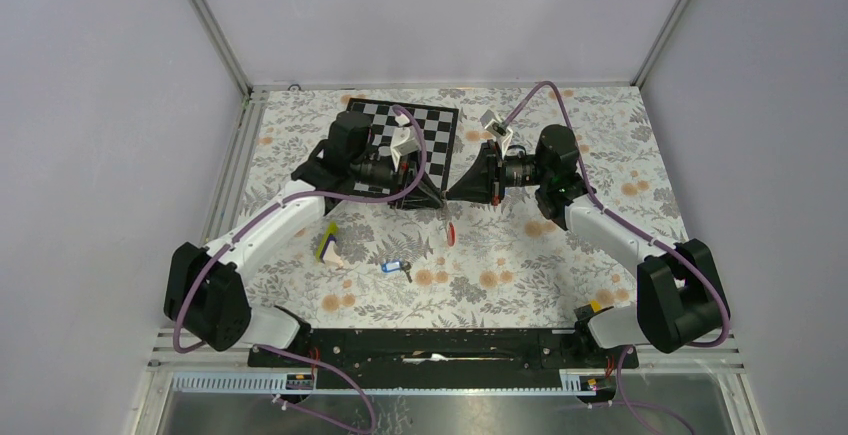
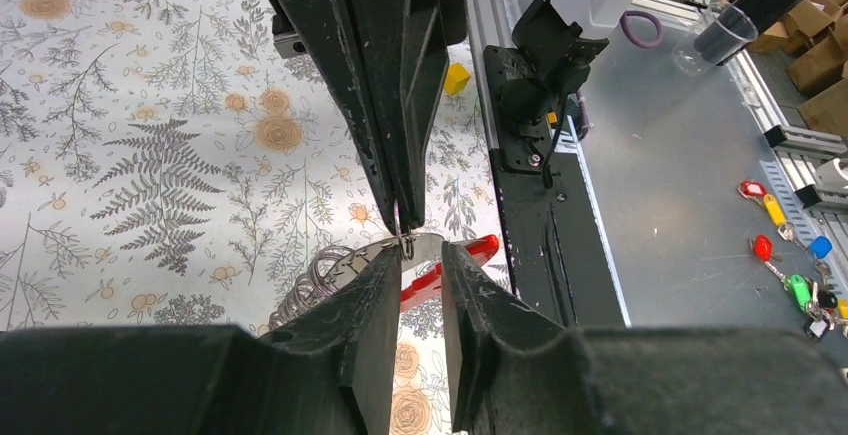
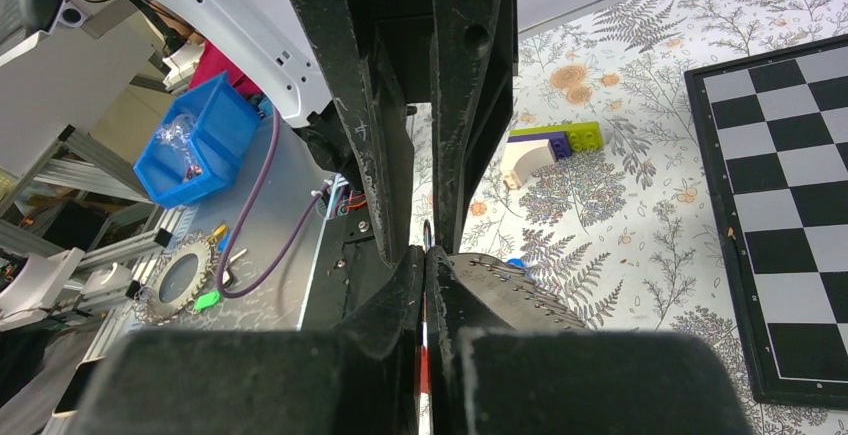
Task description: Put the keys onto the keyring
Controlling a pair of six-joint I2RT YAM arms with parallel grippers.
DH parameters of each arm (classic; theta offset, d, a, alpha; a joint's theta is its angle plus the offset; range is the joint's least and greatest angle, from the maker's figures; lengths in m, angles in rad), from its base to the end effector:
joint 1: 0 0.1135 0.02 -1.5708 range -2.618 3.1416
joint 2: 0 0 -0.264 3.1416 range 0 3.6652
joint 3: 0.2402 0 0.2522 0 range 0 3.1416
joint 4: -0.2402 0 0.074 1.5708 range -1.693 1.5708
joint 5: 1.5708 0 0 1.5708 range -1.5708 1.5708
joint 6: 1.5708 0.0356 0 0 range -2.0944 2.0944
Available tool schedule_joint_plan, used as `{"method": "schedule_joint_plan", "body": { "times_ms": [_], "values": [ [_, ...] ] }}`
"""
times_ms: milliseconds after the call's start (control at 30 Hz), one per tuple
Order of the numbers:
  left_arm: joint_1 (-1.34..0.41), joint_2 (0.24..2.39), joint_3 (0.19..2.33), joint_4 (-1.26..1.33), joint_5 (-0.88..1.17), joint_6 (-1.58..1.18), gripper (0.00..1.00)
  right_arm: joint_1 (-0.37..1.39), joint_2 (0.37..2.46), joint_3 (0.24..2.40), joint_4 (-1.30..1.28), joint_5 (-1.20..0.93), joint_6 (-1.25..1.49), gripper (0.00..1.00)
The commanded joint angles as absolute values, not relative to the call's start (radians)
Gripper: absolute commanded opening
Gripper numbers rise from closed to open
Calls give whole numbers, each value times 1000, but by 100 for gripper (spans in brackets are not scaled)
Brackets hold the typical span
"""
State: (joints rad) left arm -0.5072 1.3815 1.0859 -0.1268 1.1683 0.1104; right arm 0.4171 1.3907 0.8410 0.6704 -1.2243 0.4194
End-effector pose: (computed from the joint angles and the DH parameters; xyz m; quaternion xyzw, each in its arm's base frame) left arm 0.2484 -0.1755 0.3228 0.4982 0.5762 -0.5433 0.3529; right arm 0.2592 0.1515 0.3068 -0.4295 0.5432 0.5970 0.4050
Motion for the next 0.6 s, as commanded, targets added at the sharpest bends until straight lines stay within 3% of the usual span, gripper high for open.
{"method": "schedule_joint_plan", "body": {
  "times_ms": [0, 233, 367, 433, 567],
  "values": [
    [-503, 1395, 1129, -46, 1200, 74, 25, 420, 1390, 845, 692, -1235, 398, 0],
    [-503, 1402, 1140, -35, 1193, 54, 21, 420, 1386, 841, 657, -1227, 361, 1],
    [-503, 1401, 1132, -32, 1191, 54, 13, 420, 1384, 839, 655, -1226, 356, 1],
    [-503, 1398, 1126, -32, 1185, 55, 2, 420, 1383, 838, 656, -1226, 356, 1],
    [-503, 1384, 1134, -103, 1124, 111, 0, 420, 1374, 837, 625, -1226, 322, 8]
  ]
}}
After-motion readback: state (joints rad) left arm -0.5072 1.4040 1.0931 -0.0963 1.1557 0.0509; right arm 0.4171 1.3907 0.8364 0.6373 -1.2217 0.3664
